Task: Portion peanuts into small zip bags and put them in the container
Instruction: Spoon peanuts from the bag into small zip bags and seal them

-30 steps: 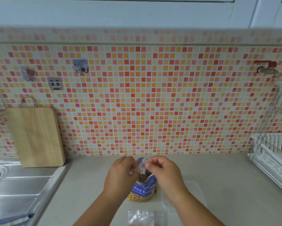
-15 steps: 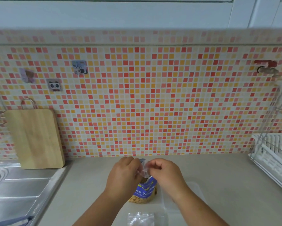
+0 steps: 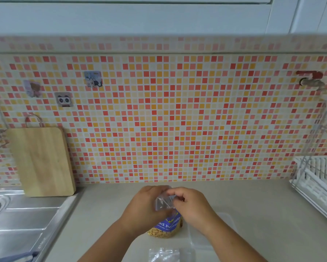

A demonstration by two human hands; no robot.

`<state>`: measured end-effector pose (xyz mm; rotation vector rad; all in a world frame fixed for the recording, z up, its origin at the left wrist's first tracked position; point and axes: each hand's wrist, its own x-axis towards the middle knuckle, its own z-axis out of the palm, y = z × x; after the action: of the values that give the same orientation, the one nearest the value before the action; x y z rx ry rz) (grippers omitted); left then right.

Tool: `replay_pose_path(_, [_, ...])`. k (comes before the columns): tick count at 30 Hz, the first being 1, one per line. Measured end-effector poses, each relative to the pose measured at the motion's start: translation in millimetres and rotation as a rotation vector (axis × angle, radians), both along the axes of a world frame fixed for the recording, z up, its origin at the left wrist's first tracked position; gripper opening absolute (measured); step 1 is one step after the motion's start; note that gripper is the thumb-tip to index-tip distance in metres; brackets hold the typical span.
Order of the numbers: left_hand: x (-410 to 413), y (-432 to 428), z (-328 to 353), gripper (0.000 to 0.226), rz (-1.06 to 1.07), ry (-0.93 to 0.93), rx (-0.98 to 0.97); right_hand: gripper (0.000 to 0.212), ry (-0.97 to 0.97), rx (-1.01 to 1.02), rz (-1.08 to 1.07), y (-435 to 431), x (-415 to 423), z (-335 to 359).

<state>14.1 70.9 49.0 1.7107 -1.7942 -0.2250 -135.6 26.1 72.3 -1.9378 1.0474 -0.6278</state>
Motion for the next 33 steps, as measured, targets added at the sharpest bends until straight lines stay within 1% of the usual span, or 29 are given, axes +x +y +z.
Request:
replay_pose_path(2, [5.8,2.1,0.4,0.044,0.031,0.046,0.013,0.032,-0.059,-0.013,-0.027,-4.0,1.1,1.1])
replay_pose_path(3, [8.8,3.0,0.6,0.043,0.050,0.063,0.025,0.032,-0.051,-0.074,-0.059,-8.4,1.6,-0.3])
replay_pose_path(4, [12.4,3.7,-0.4,0.043,0.069,0.075,0.038,0.030,0.023,-0.178,-0.085,-14.4,2.2,-2.8])
replay_pose_path(6, [17.9,4.3,-3.8,0.046,0.094,0.097,0.073,0.026,0.309,-0.403,-0.080,-27.5,6.1,-9.0])
replay_pose_path(7, [19.4,4.4,-5.1,0.048,0.100,0.106,0.092,0.026,0.464,-0.464,-0.055,-33.1,8.9,-12.5])
replay_pose_path(9, [20.8,4.6,-7.7,0.051,0.103,0.111,0.124,0.027,0.717,-0.456,-0.015,-40.7,17.2,-19.9])
replay_pose_path(11, [21.6,3.7,-10.6,0.050,0.106,0.100,0.134,0.032,0.845,-0.374,-0.021,-44.4,25.7,-25.5])
replay_pose_path(16, [28.4,-1.0,-18.8,0.043,0.159,0.101,0.146,0.037,0.879,-0.150,-0.093,-53.1,43.2,-23.7])
replay_pose_path(19, [31.2,-4.4,-24.1,0.042,0.179,0.118,0.168,0.044,0.935,-0.113,-0.099,-57.0,49.7,-20.3])
replay_pose_path(23, [34.3,-8.8,-31.0,0.040,0.165,0.123,0.208,0.037,1.002,-0.325,-0.015,-56.5,47.3,-7.6])
replay_pose_path(26, [35.6,-12.1,-35.2,0.036,0.147,0.110,0.265,0.036,1.095,-0.480,0.059,-54.4,47.4,-3.3])
replay_pose_path(28, [35.4,-14.0,-36.9,0.034,0.138,0.095,0.285,0.037,1.149,-0.508,0.081,-53.8,50.8,-6.2])
replay_pose_path(30, [35.3,-15.0,-37.3,0.033,0.134,0.093,0.289,0.044,1.174,-0.414,0.105,-55.0,56.1,-15.2])
replay_pose_path(33, [35.7,-15.6,-38.1,0.032,0.117,0.089,0.286,0.059,1.120,-0.162,0.049,-55.6,66.0,-34.5])
